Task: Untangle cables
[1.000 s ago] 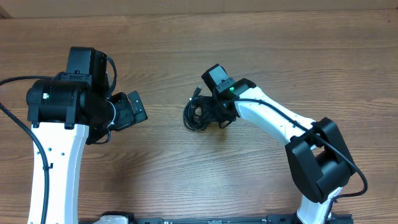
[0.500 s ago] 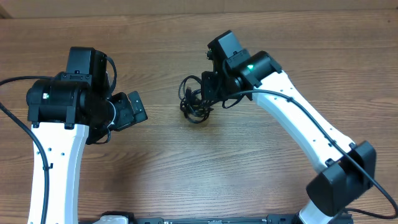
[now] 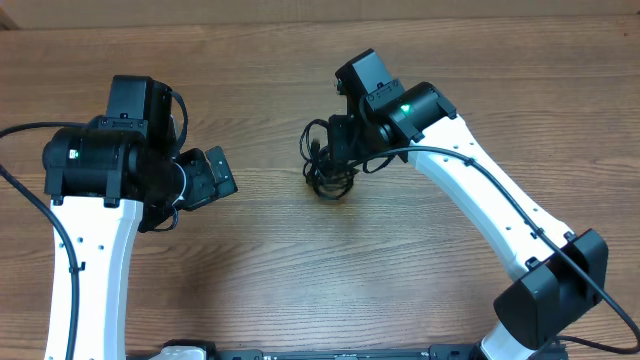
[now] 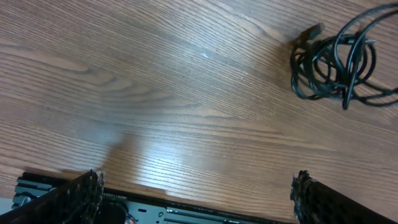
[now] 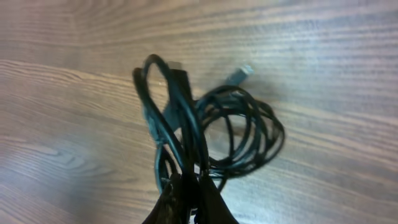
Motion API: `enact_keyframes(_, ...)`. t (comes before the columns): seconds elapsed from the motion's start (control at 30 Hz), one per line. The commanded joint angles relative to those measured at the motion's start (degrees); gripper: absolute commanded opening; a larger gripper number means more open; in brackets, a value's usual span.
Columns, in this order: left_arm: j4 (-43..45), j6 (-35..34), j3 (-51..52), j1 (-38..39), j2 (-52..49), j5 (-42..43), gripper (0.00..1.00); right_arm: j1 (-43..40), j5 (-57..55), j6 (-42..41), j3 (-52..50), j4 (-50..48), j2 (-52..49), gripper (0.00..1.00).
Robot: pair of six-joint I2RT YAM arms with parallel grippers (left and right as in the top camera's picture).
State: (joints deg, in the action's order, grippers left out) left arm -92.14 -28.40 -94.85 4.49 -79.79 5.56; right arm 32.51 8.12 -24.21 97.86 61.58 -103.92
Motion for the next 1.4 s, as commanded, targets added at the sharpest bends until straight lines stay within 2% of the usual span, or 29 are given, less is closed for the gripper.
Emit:
enact_keyframes(0.0, -0.13, -0.37, -0.13, 0.02, -0.04, 0.42, 0.99, 0.04, 2.82, 0.28, 0.79, -2.4, 0.83, 0.04)
enact_keyframes(0.1, 0.39, -0.39, -0.11, 0.02, -0.02, 0.44, 1.0, 0.04, 6.45, 0.35, 0.79, -4.24, 0.83, 0.04)
enact_keyframes(0.23, 0.87, -0.37, -0.11, 0.02, -0.04, 0.42, 0.99, 0.04, 5.95, 4.07, 0.79, -4.74, 0.7, 0.04)
enact_keyframes(0.3, 0.9, -0.39, -0.11, 0.02, -0.04, 0.46, 0.99, 0.04, 2.67, 4.57, 0.76, -4.35, 0.26, 0.11)
enact_keyframes(0.43, -1.36, -0.2, -0.11, 0.02, -0.04, 6.75, 0.99, 0.02, 0.04, 3.85, 0.72, -3.48, -1.03, 0.13)
enact_keyframes(0.53, -0.57, 3.17, -0.11, 0.28, -0.07, 11.8, 1.0, -0.02, 0.07, 2.8, 0.72, -2.95, -2.19, 0.11)
enact_keyframes(0.6, -0.68, 3.98, -0.11, 0.94, -0.07, 12.11, 0.99, -0.02, 0.09, 2.8, 0.72, -2.93, -2.64, 0.13)
enact_keyframes(0.67, -0.57, 3.98, -0.11, 1.77, -0.09, 12.04, 1.0, -0.02, 0.11, 2.78, 0.72, -2.91, -2.84, 0.2)
enact_keyframes(0.77, -0.31, 3.96, -0.11, 2.38, -0.09, 12.04, 0.99, -0.02, 0.09, 2.78, 0.72, -2.45, -2.84, 0.44)
enact_keyframes(0.8, -0.09, 3.91, -0.11, 2.38, -0.09, 12.07, 1.0, -0.02, 0.07, 2.73, 0.72, -1.88, -2.84, 0.66)
enact_keyframes(0.83, 0.15, 3.89, -0.11, 2.38, -0.09, 12.09, 1.0, -0.02, 0.02, 2.43, 0.72, -1.33, -2.84, 0.75)
enact_keyframes(1.0, 1.49, 3.54, -0.11, 3.21, -0.33, 12.0, 1.0, -0.11, -2.89, -1.57, 0.72, 1.92, -2.89, 0.89)
enact_keyframes(1.13, 1.6, 3.54, -0.04, 5.01, -0.81, 9.62, 1.0, -0.07, -3.37, -2.82, 0.22, 2.67, -2.95, 0.89)
enact_keyframes(1.3, 1.38, 3.21, -0.02, 6.45, -2.67, -1.16, 1.0, -0.02, -3.37, -2.84, -2.67, 2.43, -2.95, 0.89)
enact_keyframes(1.37, 0.98, 2.43, -0.02, 6.45, -3.67, -1.4, 1.0, -0.02, -3.39, -3.17, -4.63, 1.62, -2.95, 0.89)
